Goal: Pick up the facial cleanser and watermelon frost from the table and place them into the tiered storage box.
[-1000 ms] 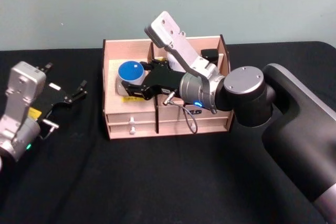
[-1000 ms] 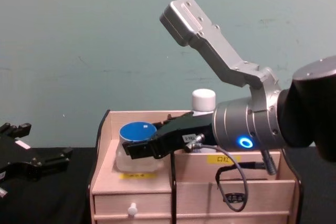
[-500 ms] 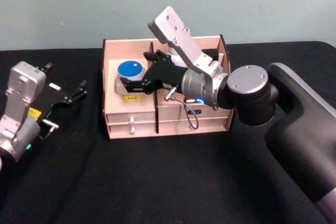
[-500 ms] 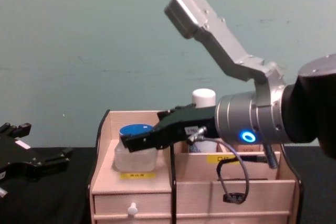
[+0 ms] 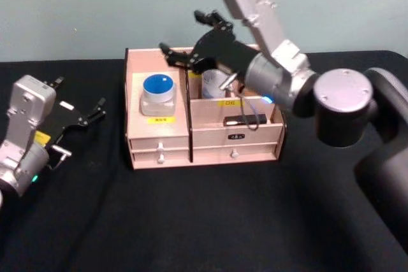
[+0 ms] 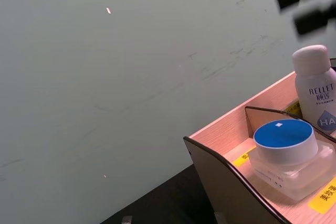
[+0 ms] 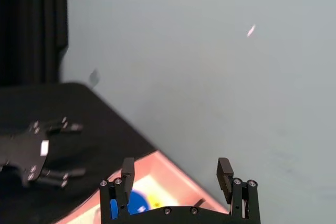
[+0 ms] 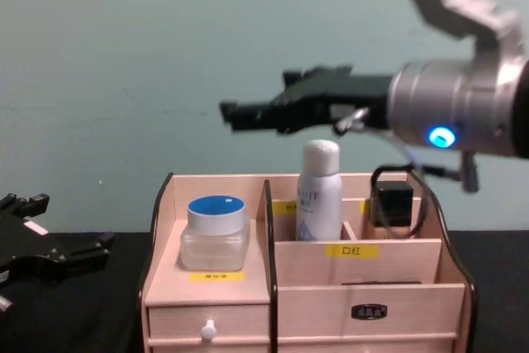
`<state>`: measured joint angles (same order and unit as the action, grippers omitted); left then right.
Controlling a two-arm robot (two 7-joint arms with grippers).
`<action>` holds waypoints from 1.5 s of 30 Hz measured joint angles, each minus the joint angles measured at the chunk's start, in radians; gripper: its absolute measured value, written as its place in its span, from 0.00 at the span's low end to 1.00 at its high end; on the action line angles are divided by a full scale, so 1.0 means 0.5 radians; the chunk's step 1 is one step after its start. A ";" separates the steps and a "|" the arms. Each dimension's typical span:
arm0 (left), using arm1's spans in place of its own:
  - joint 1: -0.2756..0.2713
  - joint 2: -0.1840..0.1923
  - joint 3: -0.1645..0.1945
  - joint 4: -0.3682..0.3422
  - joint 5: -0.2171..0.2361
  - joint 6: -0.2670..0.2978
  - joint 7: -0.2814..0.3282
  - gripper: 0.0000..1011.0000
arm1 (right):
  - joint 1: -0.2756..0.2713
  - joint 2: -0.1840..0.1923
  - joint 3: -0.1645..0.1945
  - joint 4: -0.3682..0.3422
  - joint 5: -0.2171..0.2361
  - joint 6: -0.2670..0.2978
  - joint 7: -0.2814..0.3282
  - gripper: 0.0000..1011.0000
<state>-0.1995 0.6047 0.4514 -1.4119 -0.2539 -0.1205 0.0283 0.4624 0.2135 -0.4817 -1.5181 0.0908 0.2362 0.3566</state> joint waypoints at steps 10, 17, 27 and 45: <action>0.000 0.000 0.000 0.000 0.000 0.000 0.000 1.00 | -0.249 0.131 0.263 -0.404 -0.088 -0.112 -0.261 0.99; 0.000 0.000 0.000 0.000 0.000 0.000 0.000 1.00 | -0.395 0.164 0.441 -0.516 -0.192 -0.137 -0.466 0.99; 0.000 0.000 0.000 0.000 0.000 0.000 0.000 1.00 | -0.570 0.155 0.648 -0.481 -0.257 -0.135 -0.622 0.99; 0.000 0.000 0.000 0.000 0.000 0.000 0.000 1.00 | -0.690 0.114 0.730 -0.288 -0.259 -0.106 -0.582 0.99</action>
<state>-0.1995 0.6047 0.4514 -1.4119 -0.2539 -0.1205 0.0283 0.1173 0.2703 -0.1168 -1.6621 -0.0385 0.1834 0.0658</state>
